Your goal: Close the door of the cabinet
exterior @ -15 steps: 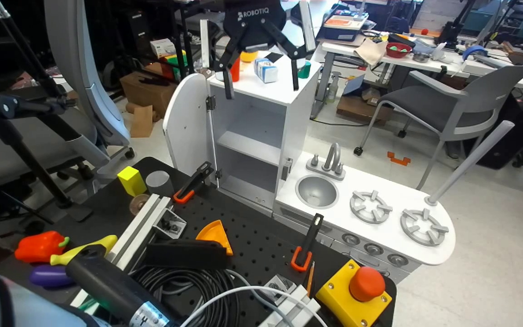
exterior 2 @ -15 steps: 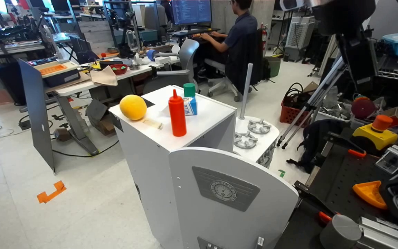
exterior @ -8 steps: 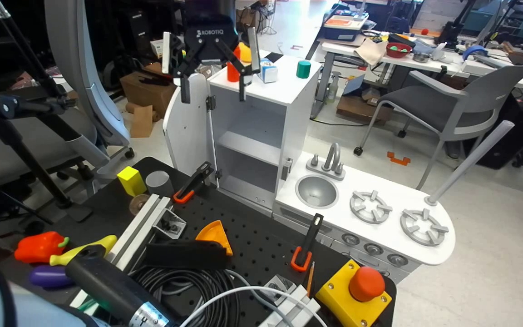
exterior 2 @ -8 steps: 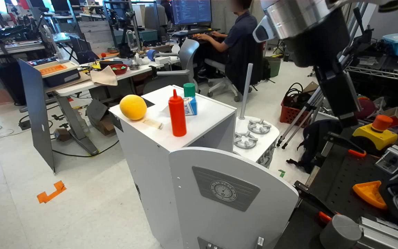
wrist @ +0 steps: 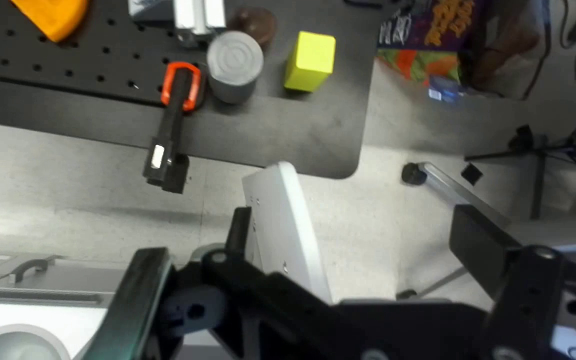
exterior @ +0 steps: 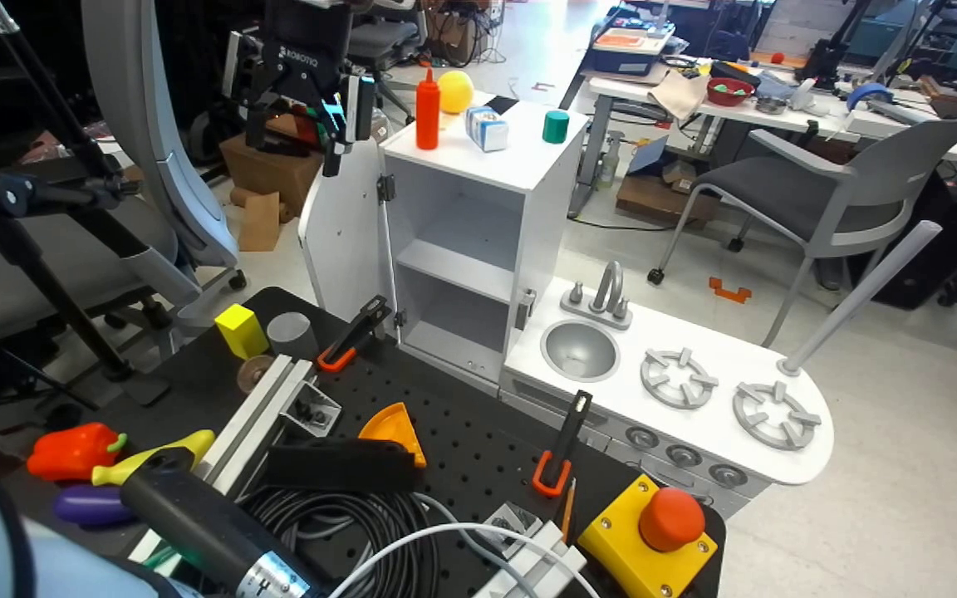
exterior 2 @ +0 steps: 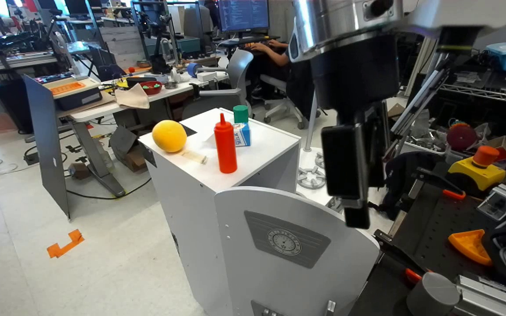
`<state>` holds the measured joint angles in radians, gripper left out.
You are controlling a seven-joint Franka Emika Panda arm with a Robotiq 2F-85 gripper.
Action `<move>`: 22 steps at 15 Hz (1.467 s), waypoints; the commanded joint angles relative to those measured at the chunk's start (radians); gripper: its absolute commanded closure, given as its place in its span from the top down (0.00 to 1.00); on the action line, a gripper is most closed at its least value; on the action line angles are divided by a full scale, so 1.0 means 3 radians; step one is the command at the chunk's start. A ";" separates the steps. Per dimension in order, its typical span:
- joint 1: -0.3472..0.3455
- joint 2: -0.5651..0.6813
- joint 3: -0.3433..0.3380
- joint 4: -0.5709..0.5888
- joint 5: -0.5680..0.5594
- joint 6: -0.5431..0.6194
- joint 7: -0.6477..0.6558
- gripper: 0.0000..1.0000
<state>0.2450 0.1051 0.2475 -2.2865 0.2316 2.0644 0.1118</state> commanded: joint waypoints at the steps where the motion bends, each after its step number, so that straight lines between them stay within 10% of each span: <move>1: 0.0125 0.0181 0.0072 -0.0038 0.0107 0.0726 0.0357 1.00; 6: 0.0228 0.0536 -0.0068 0.0082 -0.0355 0.1299 0.0997 1.00; 22: 0.0320 0.0689 -0.0685 0.0496 -0.1158 0.1342 0.1992 1.00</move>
<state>0.3222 0.3602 0.0928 -2.1370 -0.0503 2.4530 0.6257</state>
